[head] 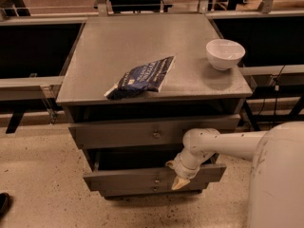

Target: Open middle drawer

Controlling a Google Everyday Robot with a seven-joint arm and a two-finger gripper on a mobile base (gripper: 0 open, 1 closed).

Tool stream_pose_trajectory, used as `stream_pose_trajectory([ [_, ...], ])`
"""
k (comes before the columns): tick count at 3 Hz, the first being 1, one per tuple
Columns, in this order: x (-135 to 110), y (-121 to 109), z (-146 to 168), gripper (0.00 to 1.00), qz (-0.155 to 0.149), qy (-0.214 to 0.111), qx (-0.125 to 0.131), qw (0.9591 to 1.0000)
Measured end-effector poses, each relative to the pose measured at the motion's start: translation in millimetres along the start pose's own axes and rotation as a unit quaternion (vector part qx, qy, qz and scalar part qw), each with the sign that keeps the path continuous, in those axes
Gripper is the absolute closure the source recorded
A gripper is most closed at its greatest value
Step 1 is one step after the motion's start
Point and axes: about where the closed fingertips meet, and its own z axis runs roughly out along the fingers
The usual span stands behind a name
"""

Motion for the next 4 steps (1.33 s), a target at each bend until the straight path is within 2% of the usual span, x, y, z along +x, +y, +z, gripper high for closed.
stream_pose_trajectory([
  [1,1.1,-2.3,-1.7,0.59,0.0,0.0,0.0,1.0],
  [2,2.1,-4.1,-2.8,0.75,0.0,0.0,0.0,1.0],
  [3,0.8,3.9,-2.2,0.76,0.006,-0.002,-0.002,1.0],
  [4,-0.5,2.5,-4.9,0.76,0.006,-0.002,-0.002,1.0],
])
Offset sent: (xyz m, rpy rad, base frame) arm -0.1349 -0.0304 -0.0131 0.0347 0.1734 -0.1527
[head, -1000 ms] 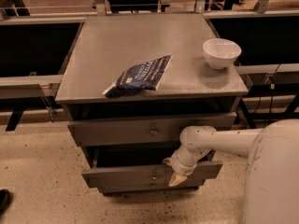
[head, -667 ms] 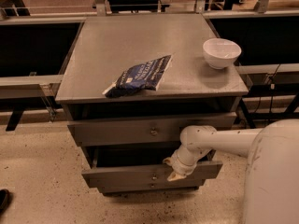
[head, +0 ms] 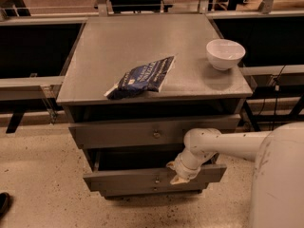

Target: Open middle drawer

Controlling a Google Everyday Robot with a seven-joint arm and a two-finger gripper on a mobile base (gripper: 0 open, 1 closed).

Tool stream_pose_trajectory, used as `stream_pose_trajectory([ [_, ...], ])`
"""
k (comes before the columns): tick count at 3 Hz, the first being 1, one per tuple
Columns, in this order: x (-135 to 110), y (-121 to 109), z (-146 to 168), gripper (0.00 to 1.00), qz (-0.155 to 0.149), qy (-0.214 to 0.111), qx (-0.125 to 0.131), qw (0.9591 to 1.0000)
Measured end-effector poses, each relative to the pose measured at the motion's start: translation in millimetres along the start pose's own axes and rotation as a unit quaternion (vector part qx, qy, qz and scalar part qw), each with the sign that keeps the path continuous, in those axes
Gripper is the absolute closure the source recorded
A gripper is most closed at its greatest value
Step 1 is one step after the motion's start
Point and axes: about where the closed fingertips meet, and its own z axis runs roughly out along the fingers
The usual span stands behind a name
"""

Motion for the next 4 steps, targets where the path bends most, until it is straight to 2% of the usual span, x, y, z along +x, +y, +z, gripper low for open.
stream_pose_trajectory([
  [3,-1.1,-1.8,-2.5,0.76,0.002,0.0,0.0,1.0],
  [4,-2.3,-3.3,-4.9,0.61,0.002,0.0,0.0,1.0],
])
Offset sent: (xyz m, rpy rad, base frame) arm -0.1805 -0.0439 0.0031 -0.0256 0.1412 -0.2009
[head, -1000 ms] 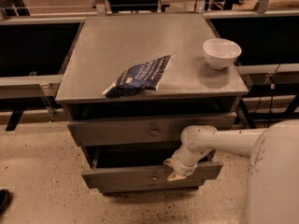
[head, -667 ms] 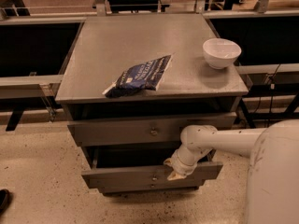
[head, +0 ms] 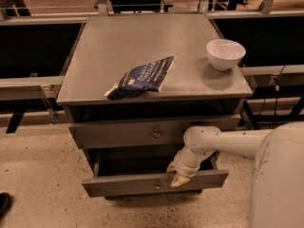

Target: Open middle drawer

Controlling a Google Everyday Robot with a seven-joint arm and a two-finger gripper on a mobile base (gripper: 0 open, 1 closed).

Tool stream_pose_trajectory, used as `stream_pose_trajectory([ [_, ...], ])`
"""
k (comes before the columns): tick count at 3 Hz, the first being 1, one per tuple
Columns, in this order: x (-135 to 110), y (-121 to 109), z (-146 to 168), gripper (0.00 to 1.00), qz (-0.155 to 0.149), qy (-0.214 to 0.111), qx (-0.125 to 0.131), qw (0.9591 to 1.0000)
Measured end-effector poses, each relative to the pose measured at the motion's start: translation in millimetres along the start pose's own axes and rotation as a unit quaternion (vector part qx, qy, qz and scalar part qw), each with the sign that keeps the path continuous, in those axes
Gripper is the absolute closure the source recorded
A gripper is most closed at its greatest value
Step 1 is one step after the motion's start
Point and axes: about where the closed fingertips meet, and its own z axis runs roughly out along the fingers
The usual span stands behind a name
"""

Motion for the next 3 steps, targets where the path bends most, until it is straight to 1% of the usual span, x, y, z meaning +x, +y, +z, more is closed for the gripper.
stream_pose_trajectory([
  [1,0.0,-0.1,0.0,0.42,0.0,0.0,0.0,1.0],
  [2,0.0,-0.1,0.0,0.19,0.0,0.0,0.0,1.0],
  [3,-0.1,0.0,0.1,0.0,0.0,0.0,0.0,1.0],
])
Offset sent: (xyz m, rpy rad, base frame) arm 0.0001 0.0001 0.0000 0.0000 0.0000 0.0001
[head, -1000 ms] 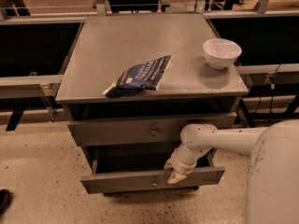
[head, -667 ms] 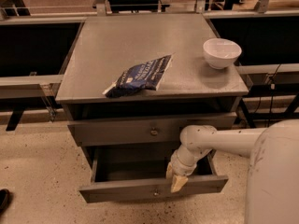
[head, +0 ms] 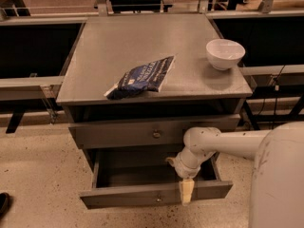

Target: Open middle drawer

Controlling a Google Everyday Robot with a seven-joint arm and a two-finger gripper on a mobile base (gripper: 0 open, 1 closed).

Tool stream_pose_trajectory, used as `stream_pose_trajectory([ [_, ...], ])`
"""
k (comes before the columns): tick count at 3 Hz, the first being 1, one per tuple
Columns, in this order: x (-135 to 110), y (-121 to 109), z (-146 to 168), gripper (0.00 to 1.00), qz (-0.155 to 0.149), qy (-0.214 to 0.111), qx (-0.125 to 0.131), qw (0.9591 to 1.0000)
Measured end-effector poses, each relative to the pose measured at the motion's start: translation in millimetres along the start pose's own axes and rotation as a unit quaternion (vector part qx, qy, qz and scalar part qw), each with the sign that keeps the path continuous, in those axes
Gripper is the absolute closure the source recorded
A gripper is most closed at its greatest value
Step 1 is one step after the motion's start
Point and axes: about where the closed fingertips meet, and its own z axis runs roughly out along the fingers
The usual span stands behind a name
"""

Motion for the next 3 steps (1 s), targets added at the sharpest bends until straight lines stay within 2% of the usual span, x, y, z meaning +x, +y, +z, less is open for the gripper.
stream_pose_trajectory([
  [1,0.0,0.1,0.0,0.0,0.0,0.0,0.0,1.0],
  [2,-8.2,52.3,13.8,0.0,0.022,-0.002,0.009,0.9997],
  [3,-8.2,52.3,13.9,0.0,0.022,-0.002,0.009,0.9997],
])
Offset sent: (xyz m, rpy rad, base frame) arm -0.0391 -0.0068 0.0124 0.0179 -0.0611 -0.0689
